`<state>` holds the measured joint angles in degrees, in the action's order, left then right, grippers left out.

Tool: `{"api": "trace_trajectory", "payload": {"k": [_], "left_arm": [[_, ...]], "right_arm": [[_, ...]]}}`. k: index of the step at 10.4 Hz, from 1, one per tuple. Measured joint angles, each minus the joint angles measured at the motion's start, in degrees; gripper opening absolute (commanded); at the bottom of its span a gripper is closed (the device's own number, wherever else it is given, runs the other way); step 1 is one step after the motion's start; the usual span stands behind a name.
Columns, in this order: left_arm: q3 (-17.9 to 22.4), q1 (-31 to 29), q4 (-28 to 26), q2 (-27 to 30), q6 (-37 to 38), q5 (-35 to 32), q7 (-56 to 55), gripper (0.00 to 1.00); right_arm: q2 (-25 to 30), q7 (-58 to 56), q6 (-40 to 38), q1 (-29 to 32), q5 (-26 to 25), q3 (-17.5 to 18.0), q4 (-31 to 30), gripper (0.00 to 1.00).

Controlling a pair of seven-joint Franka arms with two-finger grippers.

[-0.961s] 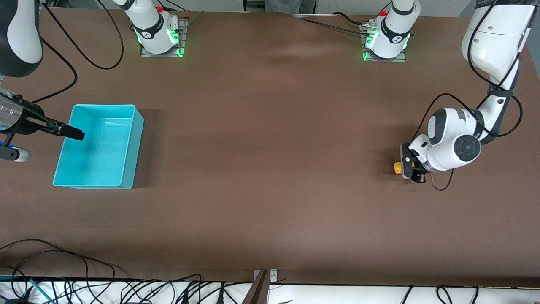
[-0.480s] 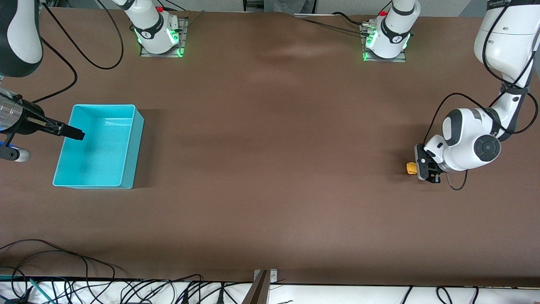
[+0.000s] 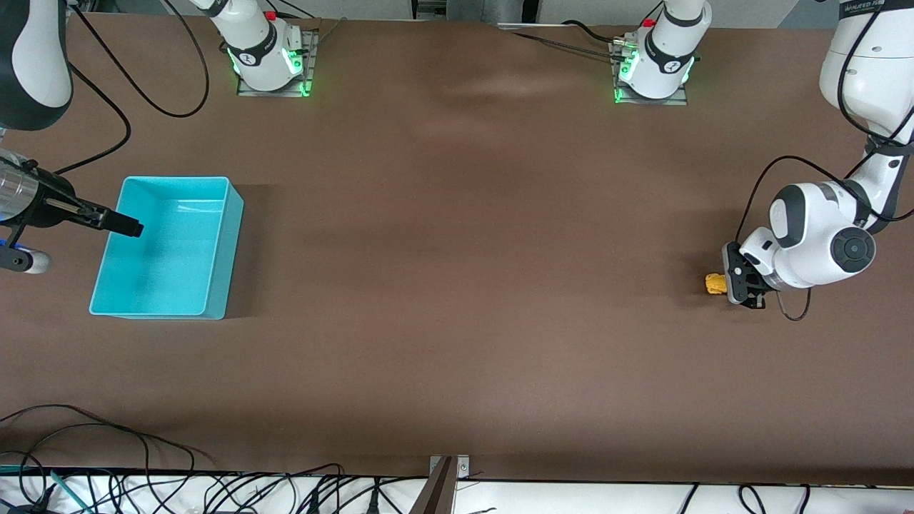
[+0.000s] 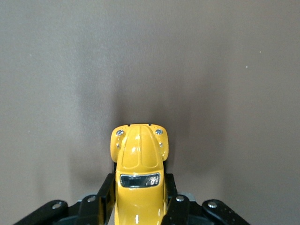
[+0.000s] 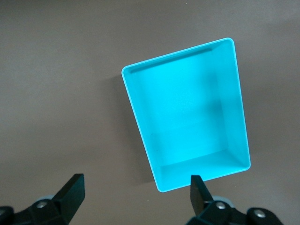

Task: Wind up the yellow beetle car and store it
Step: 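Drag the car backward along the table with the left gripper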

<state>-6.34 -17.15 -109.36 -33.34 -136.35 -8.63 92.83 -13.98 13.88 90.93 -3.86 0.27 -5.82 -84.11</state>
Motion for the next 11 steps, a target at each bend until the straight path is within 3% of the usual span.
{"api": "trace_trajectory", "payload": {"k": [5,8,9,10,11], "left_arm": [[0.0,-0.4,0.3,-0.2,0.2,0.0,1.1,0.09],[0.0,-0.5,0.3,-0.2,0.3,0.0,1.1,0.22],[0.0,-0.5,0.4,-0.2,0.3,0.0,1.1,0.49],[0.0,-0.5,0.4,-0.2,0.3,0.0,1.2,0.94],[0.0,-0.5,0.4,-0.4,0.2,0.0,1.2,1.0]], "right_arm": [[0.0,0.0,0.0,0.0,0.0,0.0,0.0,1.0],[0.0,0.0,0.0,0.0,0.0,0.0,0.0,1.0],[0.0,0.0,0.0,0.0,0.0,0.0,0.0,1.0],[0.0,0.0,0.0,0.0,0.0,0.0,0.0,1.0],[0.0,0.0,0.0,0.0,0.0,0.0,0.0,1.0]]}}
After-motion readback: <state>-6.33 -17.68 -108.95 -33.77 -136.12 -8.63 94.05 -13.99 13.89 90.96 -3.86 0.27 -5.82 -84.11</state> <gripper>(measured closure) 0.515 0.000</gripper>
